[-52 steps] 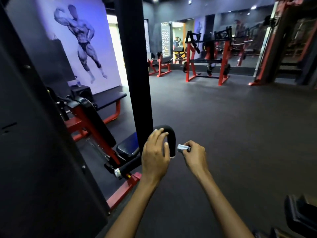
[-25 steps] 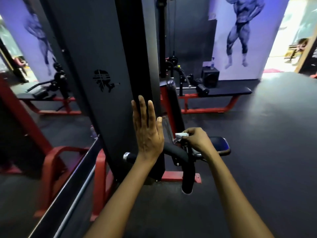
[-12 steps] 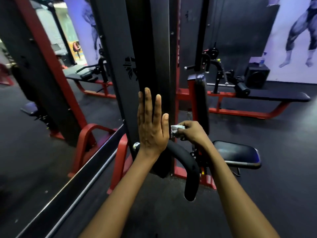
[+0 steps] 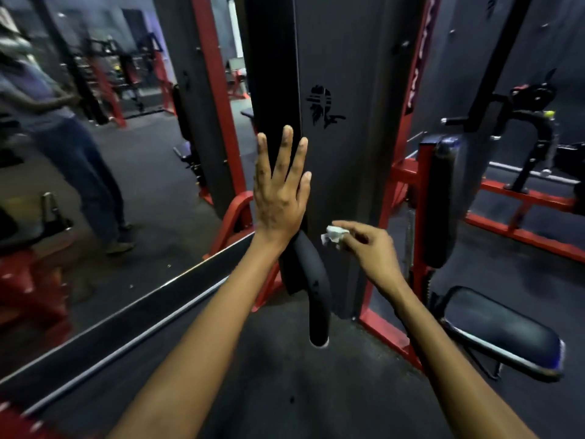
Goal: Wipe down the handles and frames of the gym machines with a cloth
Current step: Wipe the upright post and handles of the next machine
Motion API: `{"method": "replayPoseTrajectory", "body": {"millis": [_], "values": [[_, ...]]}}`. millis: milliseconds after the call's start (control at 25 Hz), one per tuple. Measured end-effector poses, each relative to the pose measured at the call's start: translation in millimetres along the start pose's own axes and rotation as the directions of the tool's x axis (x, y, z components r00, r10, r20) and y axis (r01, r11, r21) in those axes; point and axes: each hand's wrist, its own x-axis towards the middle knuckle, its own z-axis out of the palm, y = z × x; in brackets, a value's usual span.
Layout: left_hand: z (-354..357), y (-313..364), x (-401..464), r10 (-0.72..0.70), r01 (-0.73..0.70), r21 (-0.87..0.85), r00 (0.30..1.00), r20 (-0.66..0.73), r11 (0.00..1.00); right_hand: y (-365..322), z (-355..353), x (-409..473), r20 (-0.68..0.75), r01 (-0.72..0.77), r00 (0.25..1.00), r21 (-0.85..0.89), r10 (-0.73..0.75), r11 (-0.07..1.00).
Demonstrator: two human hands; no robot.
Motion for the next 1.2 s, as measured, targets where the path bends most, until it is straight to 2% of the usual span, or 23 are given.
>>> {"method": "replayPoseTrajectory", "body": {"millis": [80,160,280,400,440,560,600,720,800,840,920,1000,1080,1120,1200], "values": [[-2,-1,0,0.02,-0.021,0.011,1.0,0.006,1.0,-19,5,-5,0.053,0.262,0.965,-0.106,-0.257,0.959],[-2,1,2,0.002,-0.001,-0.031,1.0,0.01,1.0,-26,18,-8,0.16,0.431,0.898,-0.125,-0.411,0.893],[-4,2,3,0.0,0.002,-0.075,1.0,0.03,0.997,-13,18,-38,0.285,0.539,0.827,-0.162,-0.484,0.826],[-11,-11,1,0.092,-0.083,-0.095,0.991,0.099,0.992,3,-8,-75,0.328,0.673,0.732,-0.21,-0.597,0.709],[-14,-14,0,0.1,-0.088,-0.104,0.987,0.127,0.991,1,-11,-71,0.323,0.683,0.725,-0.224,-0.608,0.695],[-19,-17,1,0.075,-0.053,-0.122,0.979,0.19,0.991,-32,14,-29,0.338,0.582,0.807,-0.316,-0.485,0.749],[-20,-17,1,0.083,-0.06,-0.119,0.977,0.195,0.991,-41,28,-24,0.389,0.622,0.776,-0.335,-0.497,0.708],[-19,-21,0,0.109,-0.087,-0.111,0.973,0.203,0.99,-28,29,-38,0.553,0.811,0.575,-0.286,-0.603,0.511],[-18,-23,-2,0.119,-0.098,-0.109,0.972,0.202,0.989,-18,7,-57,0.635,0.859,0.489,-0.234,-0.598,0.454],[-18,-23,-2,0.124,-0.102,-0.113,0.972,0.201,0.988,-18,2,-53,0.657,0.86,0.488,-0.251,-0.575,0.443],[-19,-22,0,0.133,-0.11,-0.123,0.971,0.201,0.986,-35,10,-27,0.643,0.812,0.567,-0.332,-0.515,0.479],[-21,-25,1,0.156,-0.134,-0.118,0.967,0.202,0.984,-49,31,-6,0.616,0.78,0.615,-0.381,-0.493,0.497],[-21,-28,0,0.175,-0.157,-0.107,0.965,0.197,0.982,-41,33,-8,0.609,0.776,0.62,-0.388,-0.494,0.497],[-21,-28,-1,0.174,-0.155,-0.111,0.965,0.196,0.982,-30,25,-17,0.601,0.77,0.625,-0.369,-0.498,0.521],[-18,-27,-3,0.166,-0.143,-0.129,0.967,0.191,0.981,-17,4,-42,0.489,0.707,0.697,-0.349,-0.524,0.615]]}}
